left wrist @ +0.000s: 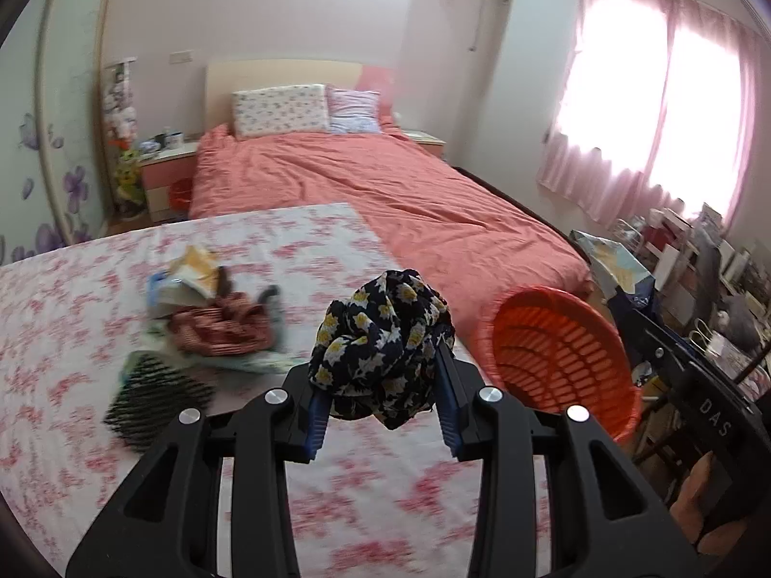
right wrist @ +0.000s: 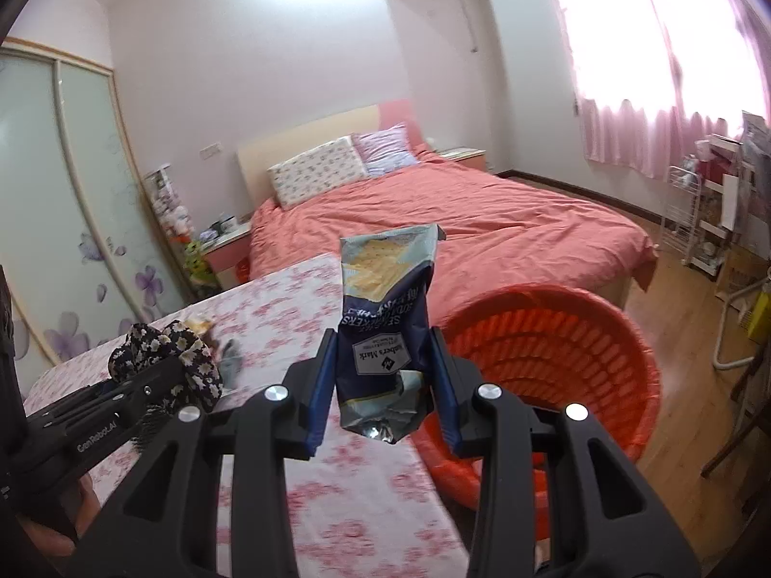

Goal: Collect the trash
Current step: 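Carry the bag and cloth over the basket and open both grippers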

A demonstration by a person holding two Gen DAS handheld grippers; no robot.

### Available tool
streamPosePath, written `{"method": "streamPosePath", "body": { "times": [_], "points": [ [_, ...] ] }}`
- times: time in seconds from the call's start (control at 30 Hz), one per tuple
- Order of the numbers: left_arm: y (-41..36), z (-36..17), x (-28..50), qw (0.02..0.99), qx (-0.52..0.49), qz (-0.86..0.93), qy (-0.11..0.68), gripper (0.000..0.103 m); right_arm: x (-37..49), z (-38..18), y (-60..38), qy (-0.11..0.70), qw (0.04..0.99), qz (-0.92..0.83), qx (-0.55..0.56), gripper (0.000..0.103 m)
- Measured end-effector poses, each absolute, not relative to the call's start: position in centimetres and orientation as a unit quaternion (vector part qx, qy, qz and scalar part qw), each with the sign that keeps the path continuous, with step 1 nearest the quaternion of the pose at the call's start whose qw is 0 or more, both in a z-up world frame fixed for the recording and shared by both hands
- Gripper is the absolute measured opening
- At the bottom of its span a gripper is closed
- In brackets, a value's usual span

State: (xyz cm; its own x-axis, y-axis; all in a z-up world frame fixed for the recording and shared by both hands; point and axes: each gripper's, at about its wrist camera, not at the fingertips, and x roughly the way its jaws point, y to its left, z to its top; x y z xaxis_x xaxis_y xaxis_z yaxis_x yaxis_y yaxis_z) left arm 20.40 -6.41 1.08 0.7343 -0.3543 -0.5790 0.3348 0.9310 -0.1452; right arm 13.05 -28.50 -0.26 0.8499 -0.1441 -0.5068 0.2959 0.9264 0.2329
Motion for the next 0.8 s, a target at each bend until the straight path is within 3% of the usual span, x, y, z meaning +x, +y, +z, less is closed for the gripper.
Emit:
{"method": "streamPosePath", "body": {
  "times": [0.8],
  "points": [
    [-20.8, -1.5, 21.9, 0.884, 0.031, -0.315, 0.343, 0.038, 11.6, -3.9, -39.9, 0.243, 0.926, -0.192, 0.215, 0.037]
  ]
}}
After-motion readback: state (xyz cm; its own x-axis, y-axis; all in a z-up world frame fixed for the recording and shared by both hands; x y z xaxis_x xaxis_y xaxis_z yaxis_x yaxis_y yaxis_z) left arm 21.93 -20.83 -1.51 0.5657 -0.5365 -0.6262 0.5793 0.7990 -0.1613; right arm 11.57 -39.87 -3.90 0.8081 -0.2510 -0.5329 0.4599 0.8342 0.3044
